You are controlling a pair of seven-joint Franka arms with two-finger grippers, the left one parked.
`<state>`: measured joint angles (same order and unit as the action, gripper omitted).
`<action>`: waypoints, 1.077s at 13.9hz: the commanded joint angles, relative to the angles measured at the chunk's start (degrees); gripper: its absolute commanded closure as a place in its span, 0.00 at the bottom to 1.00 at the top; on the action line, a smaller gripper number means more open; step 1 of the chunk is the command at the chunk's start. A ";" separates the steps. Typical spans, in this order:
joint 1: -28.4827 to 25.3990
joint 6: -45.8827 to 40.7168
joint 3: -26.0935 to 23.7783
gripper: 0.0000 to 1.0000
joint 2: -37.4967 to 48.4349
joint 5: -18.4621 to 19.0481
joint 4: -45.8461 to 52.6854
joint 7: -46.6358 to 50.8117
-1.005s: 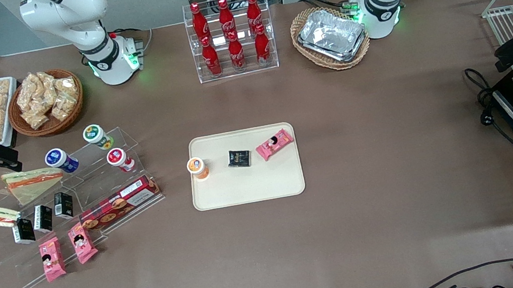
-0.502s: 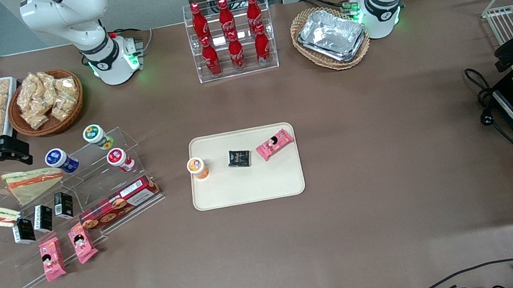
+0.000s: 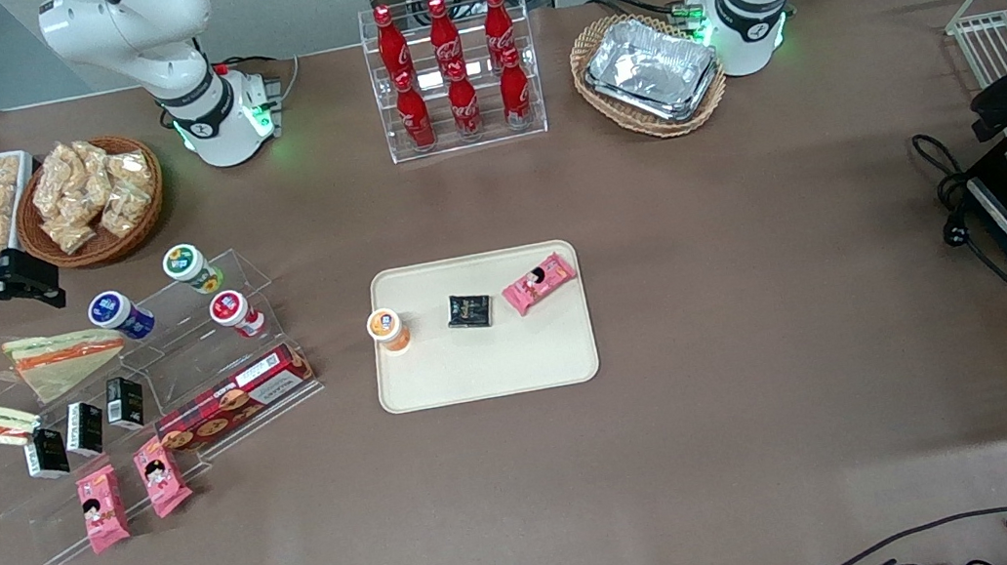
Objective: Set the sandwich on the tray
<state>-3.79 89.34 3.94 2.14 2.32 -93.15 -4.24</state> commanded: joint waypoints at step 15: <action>6.34 0.31 3.70 0.00 -2.31 -0.48 -0.01 6.53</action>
<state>1.78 89.26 7.04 1.26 2.33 -94.11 2.54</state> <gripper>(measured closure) 0.000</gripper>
